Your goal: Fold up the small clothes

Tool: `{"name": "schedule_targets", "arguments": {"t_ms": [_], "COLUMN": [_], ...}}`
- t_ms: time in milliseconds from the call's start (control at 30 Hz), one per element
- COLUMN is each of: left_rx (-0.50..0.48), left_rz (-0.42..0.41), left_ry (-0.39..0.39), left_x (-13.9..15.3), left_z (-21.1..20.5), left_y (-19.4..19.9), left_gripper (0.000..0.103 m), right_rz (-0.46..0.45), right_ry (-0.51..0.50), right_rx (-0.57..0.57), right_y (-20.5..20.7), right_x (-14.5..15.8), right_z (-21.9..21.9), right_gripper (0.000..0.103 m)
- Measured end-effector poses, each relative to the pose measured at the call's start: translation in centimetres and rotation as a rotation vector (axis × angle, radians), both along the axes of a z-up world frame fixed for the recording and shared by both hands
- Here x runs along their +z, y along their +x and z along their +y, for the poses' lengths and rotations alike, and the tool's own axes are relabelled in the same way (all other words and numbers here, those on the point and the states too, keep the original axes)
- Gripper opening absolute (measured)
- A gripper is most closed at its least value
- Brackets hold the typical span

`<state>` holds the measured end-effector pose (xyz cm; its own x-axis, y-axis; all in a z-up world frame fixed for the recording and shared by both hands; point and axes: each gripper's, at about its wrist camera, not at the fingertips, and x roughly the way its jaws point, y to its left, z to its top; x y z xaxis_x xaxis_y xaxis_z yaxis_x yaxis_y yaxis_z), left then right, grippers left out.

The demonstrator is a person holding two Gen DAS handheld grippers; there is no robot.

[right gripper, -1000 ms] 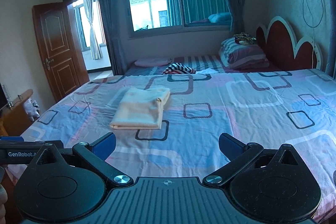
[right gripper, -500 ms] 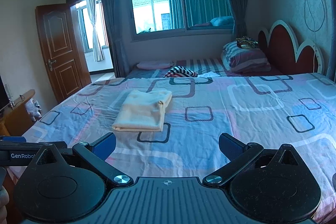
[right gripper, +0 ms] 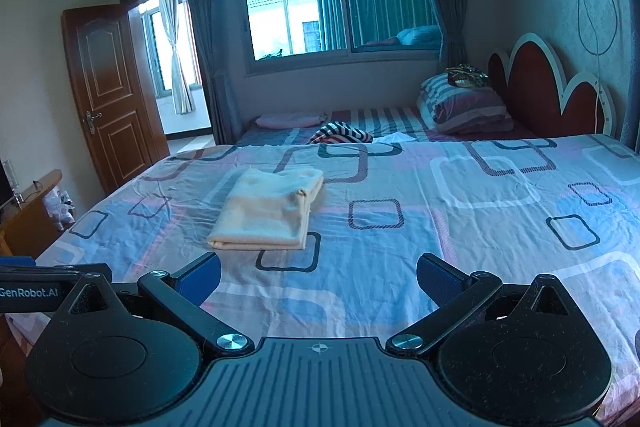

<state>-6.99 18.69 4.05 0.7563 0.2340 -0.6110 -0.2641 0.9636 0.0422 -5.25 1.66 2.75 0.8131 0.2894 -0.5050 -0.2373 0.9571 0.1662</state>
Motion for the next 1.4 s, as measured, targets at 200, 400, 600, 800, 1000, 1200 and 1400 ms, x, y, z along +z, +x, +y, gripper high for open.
{"name": "schedule_targets", "arguments": {"t_ms": [200, 400, 600, 800, 1000, 1200, 1400], "left_rx": [0.003, 0.004, 0.003, -0.006, -0.006, -0.015, -0.027], "left_rz": [0.002, 0.005, 0.005, 0.012, 0.017, 0.019, -0.002], "left_ry": [-0.004, -0.006, -0.006, -0.007, -0.013, -0.009, 0.008], "left_x": [0.0, 0.1, 0.1, -0.5, -0.7, -0.8, -1.5], "left_z": [0.0, 0.1, 0.1, 0.2, 0.6, 0.7, 1.0], "left_y": [0.0, 0.1, 0.1, 0.1, 0.3, 0.4, 1.1], "left_gripper": [0.102, 0.102, 0.102, 0.102, 0.102, 0.102, 0.098], "right_rz": [0.008, 0.007, 0.010, 0.016, 0.019, 0.028, 0.036], "right_ry": [-0.005, -0.007, -0.003, 0.000, -0.003, -0.004, -0.011], "right_rx": [-0.006, -0.009, -0.005, -0.001, 0.006, 0.012, 0.018], "right_y": [0.5, 0.6, 0.7, 0.9, 1.0, 1.4, 1.9], "right_x": [-0.4, -0.4, -0.5, -0.7, -0.9, -1.2, -1.5], "right_z": [0.0, 0.0, -0.1, 0.1, 0.4, 0.9, 1.4], "right_gripper": [0.103, 0.103, 0.103, 0.103, 0.103, 0.103, 0.103]}}
